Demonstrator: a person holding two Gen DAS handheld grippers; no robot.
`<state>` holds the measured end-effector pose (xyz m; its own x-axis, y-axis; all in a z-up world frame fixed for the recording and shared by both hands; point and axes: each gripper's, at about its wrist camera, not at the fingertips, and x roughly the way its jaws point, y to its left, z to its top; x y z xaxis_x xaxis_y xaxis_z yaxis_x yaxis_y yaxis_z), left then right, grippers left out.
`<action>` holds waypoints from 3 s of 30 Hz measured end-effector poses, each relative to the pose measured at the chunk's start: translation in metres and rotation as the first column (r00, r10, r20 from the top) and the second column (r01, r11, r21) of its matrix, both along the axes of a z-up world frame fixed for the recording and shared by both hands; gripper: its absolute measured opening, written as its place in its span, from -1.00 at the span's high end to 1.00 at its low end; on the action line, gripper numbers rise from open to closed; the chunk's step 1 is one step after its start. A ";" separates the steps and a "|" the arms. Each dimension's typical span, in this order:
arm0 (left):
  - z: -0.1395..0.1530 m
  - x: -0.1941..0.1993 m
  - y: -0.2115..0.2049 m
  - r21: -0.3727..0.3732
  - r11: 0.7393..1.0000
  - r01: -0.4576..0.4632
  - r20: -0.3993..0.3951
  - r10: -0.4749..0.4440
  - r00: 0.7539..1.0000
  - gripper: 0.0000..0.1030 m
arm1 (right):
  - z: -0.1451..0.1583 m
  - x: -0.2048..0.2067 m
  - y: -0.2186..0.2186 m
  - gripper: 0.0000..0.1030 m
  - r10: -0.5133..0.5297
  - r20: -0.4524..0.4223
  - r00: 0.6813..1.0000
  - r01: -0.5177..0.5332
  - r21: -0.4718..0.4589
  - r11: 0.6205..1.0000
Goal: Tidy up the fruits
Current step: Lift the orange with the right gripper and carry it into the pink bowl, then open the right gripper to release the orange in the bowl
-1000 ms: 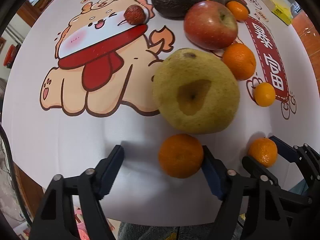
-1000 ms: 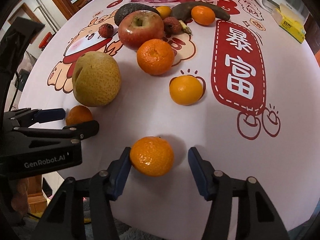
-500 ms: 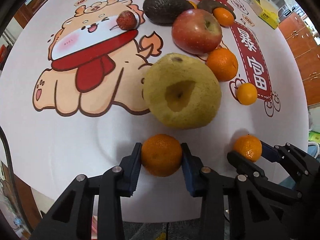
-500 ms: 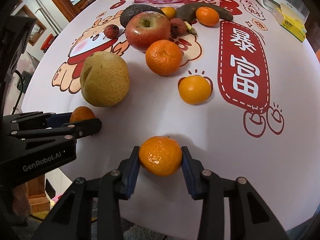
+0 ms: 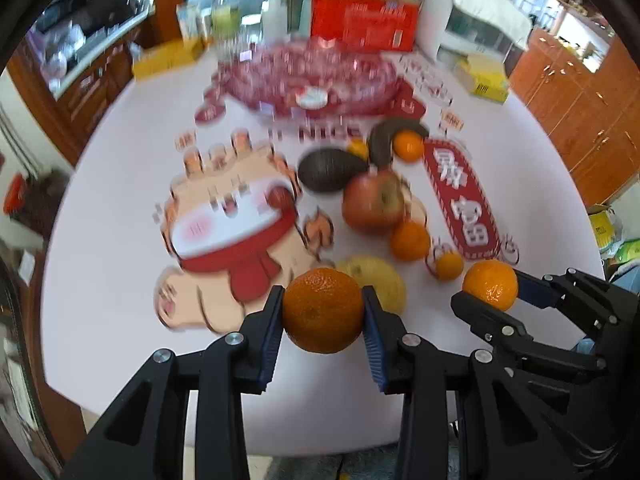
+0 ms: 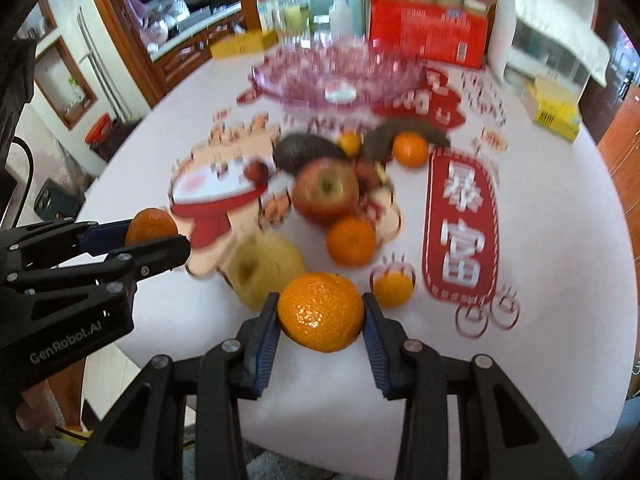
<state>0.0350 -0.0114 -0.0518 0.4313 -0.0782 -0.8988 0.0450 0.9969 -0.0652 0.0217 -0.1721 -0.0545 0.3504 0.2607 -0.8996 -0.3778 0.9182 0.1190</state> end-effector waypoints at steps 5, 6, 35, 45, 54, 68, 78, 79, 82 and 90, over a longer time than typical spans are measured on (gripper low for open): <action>0.044 0.017 0.014 0.039 0.998 0.056 0.104 -0.060 0.993 0.31 | 0.044 0.011 0.011 0.23 -0.033 0.101 0.994 0.031 0.021 0.999; 0.053 0.022 0.016 0.048 0.997 0.067 0.125 -0.073 0.989 0.31 | 0.054 0.017 0.012 0.23 -0.045 0.121 0.992 0.042 0.025 0.999; 0.060 0.285 0.031 0.033 0.997 -0.066 0.156 0.060 0.986 0.31 | 0.082 0.272 0.031 0.23 -0.062 0.182 0.981 0.054 0.045 0.998; -0.028 0.337 0.022 0.047 0.991 -0.126 0.045 0.124 0.991 0.31 | -0.015 0.321 0.028 0.22 -0.056 0.037 0.998 0.054 0.037 0.998; -0.078 0.350 0.027 0.082 0.989 -0.126 -0.015 0.127 0.992 0.31 | -0.062 0.333 0.041 0.22 -0.029 -0.018 0.999 0.029 0.015 0.999; -0.116 0.354 0.027 0.104 0.992 -0.073 -0.068 0.080 0.994 0.28 | -0.088 0.331 0.063 0.20 0.041 0.003 0.999 -0.040 -0.057 0.998; -0.106 0.350 0.031 0.158 0.984 -0.085 -0.025 0.090 0.996 -0.36 | -0.088 0.328 0.064 0.18 0.045 0.035 0.998 -0.042 -0.092 0.995; -0.104 0.350 0.032 0.160 0.983 -0.089 -0.020 0.093 0.995 -0.41 | -0.087 0.328 0.063 0.17 0.038 0.035 0.999 -0.035 -0.082 0.996; -0.098 0.349 0.038 0.155 0.983 -0.094 -0.015 0.097 0.995 -0.58 | -0.083 0.328 0.056 0.05 0.024 0.038 0.999 -0.022 -0.056 0.998; -0.075 0.339 0.044 0.102 0.989 -0.105 0.002 0.106 0.994 -0.70 | -0.057 0.318 0.049 -0.07 0.030 0.090 0.996 -0.030 -0.010 1.000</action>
